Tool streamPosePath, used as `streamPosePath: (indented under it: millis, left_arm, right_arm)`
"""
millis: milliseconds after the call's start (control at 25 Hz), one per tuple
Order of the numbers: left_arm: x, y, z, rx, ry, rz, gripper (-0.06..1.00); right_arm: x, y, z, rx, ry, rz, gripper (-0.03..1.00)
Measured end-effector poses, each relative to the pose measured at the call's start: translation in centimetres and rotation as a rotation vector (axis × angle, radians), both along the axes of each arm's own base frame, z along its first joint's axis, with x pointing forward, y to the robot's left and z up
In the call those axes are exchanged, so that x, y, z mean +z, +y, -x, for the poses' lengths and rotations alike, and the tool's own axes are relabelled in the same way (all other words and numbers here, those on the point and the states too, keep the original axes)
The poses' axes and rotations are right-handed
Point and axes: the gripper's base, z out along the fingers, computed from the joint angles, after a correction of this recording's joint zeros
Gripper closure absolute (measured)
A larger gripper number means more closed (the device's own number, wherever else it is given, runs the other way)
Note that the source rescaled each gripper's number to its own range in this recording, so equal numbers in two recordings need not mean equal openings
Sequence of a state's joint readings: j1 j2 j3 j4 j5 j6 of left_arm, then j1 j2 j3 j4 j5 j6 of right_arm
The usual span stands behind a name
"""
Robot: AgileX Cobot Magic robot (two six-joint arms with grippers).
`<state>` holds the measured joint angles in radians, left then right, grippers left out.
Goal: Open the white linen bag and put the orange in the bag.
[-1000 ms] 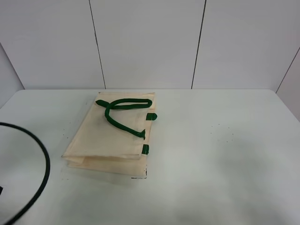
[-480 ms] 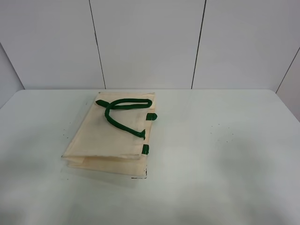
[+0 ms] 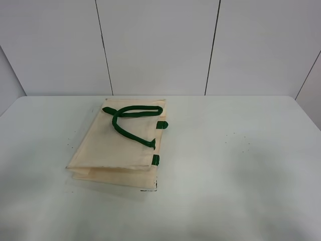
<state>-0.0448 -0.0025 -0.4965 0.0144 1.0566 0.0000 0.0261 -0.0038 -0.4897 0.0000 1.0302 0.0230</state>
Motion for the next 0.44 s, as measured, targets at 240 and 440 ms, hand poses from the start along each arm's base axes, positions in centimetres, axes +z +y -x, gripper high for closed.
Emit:
streamPosePath:
  millis: [240, 440]
  left_arm:
    - [-0.01, 0.00, 0.00, 0.000, 0.000, 0.000, -0.04]
    - [-0.01, 0.00, 0.00, 0.000, 0.000, 0.000, -0.04]
  right_arm:
    - [0.00, 0.00, 0.00, 0.000, 0.000, 0.000, -0.03]
    - [0.00, 0.00, 0.00, 0.000, 0.000, 0.000, -0.03]
